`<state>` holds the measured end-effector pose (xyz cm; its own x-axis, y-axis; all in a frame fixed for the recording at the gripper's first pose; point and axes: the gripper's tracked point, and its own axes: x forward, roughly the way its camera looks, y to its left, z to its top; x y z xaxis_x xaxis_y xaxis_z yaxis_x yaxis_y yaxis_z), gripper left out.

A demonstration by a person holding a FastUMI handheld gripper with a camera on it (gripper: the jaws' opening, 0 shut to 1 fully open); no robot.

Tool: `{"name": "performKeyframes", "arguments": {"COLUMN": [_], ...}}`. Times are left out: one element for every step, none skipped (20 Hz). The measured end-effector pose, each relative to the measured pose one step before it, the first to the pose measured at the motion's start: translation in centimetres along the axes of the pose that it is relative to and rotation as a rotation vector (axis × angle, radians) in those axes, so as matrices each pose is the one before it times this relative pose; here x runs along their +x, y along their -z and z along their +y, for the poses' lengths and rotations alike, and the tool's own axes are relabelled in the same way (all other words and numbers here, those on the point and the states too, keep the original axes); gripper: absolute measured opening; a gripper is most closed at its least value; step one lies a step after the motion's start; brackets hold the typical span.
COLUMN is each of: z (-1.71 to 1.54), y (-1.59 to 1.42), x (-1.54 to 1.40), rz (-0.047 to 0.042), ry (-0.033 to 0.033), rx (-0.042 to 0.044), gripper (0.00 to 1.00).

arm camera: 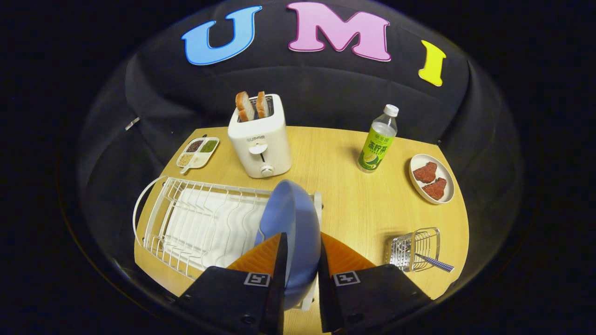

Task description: Take the plate from the dish rack, then take the spoon from the basket and place it into the plate.

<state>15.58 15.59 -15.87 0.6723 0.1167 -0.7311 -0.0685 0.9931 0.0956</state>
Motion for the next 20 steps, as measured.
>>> {"name": "performKeyframes", "arguments": {"z": [-0.176,0.123,0.206,0.090,0.122,-0.169,-0.221,0.464,0.657,0.474,-0.213,0.083,-0.042,0.011,-0.027,0.088,0.203,0.199,0.549,0.823], "y": [-0.536,-0.314,-0.039,-0.381,-0.713,-1.094,-1.044,-0.112,0.093,0.209,-0.106,-0.228,-0.325,-0.164,0.084,-0.378,-0.446,-0.602,-0.439,-0.330], "x": [-0.194,-0.158,-0.158,-0.240,-0.155,-0.166,-0.232,-0.147,0.089,0.077,-0.047,-0.049,-0.205,-0.137,-0.229,-0.233,-0.008,-0.086,-0.346,-0.198], "rz": [-0.01842,-0.00694,-0.00682,-0.01840,-0.03467,-0.04956,-0.04916,-0.01043,-0.00455,0.00358,-0.00426,-0.00879,-0.01443,-0.01168,-0.00489,-0.03029,-0.03828,-0.03940,-0.02140,-0.00828], "ry": [0.01797,0.00445,0.01066,0.01635,0.01683,0.03314,0.02644,-0.00040,-0.01082,-0.00534,0.00582,-0.00101,0.00124,0.00407,0.01065,0.01258,0.01271,0.01392,-0.00080,-0.00800], "rx": [0.00371,-0.00507,-0.02318,-0.03138,-0.02830,-0.03412,-0.04256,-0.03445,-0.01951,-0.00593,-0.00128,-0.00273,-0.01424,-0.01426,-0.00999,-0.01421,-0.02924,-0.04266,-0.01972,0.00903], "gripper": [0.32,0.31,0.31,0.30,0.29,0.29,0.28,0.26,0.27,0.27,0.26,0.25,0.25,0.25,0.25,0.26,0.26,0.25,0.25,0.25]}}
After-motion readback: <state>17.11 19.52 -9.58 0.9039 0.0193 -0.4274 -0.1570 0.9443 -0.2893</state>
